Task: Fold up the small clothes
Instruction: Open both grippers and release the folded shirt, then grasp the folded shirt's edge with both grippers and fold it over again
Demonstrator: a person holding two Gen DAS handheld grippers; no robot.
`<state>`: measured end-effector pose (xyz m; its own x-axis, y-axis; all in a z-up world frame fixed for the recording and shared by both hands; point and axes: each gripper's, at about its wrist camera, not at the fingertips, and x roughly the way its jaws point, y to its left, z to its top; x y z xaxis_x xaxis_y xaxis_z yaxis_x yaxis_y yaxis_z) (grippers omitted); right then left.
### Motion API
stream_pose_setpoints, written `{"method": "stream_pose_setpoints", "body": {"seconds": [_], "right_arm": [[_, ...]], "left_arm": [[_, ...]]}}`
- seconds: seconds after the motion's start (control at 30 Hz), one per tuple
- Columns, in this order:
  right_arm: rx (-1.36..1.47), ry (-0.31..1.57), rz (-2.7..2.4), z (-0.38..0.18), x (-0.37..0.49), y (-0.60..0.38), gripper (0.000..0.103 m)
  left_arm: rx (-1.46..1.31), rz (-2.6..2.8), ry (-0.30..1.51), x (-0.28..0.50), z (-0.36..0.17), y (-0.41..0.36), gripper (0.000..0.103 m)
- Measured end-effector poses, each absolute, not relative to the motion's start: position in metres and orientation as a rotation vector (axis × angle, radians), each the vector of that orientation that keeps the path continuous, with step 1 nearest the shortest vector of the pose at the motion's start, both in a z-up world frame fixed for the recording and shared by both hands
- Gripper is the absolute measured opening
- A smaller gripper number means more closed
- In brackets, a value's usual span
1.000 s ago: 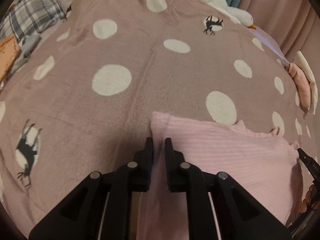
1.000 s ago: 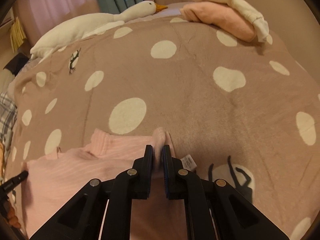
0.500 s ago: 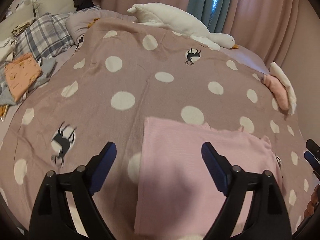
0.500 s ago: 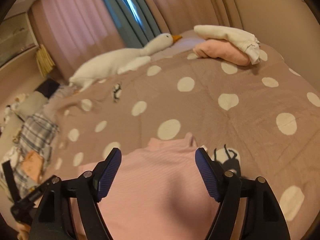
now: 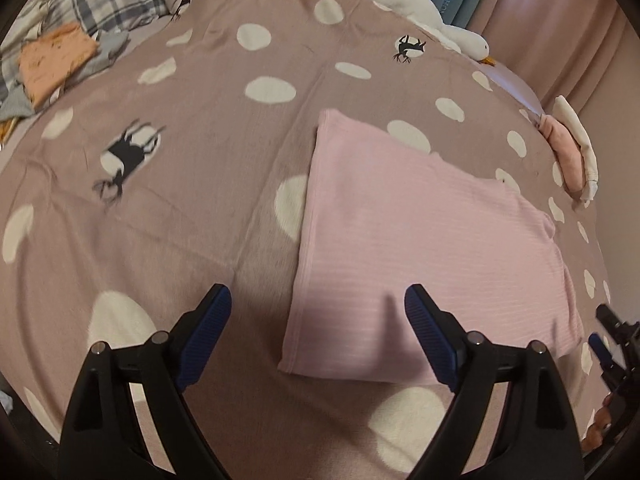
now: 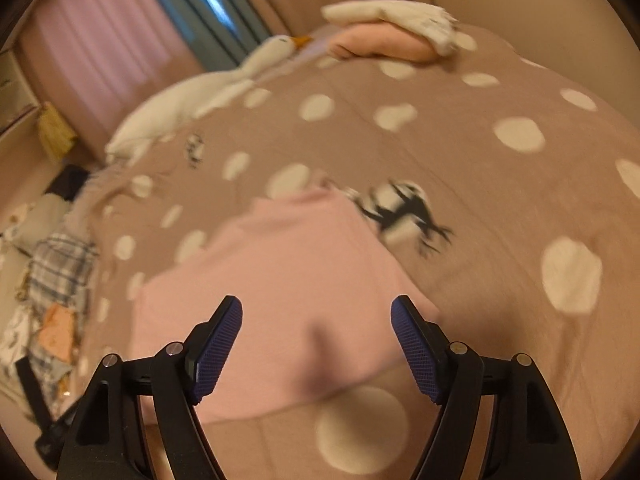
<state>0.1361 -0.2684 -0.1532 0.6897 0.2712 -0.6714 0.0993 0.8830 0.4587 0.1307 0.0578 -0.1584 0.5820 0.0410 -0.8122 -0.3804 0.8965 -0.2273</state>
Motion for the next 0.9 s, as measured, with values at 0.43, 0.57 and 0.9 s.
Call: {"method": "stream_pose_setpoints", "body": {"seconds": [0.43,0.57,0.9], "right_arm": [[0.551,0.913,0.122,-0.199,0.136,-0.263,0.076],[0.589,0.889,0.174,-0.202,0.144,-0.259,0.076],[0.709,0.892,0.255,-0.212,0.159,-0.258,0.012]], "left_arm": [[-0.447,0.215,0.958,0.143,-0.189,0.048,0.086],[-0.494,0.201,0.944,0.152,-0.192,0.051,0.073],[-0.502,0.173,0.913,0.162,-0.183,0.044,0.019]]}}
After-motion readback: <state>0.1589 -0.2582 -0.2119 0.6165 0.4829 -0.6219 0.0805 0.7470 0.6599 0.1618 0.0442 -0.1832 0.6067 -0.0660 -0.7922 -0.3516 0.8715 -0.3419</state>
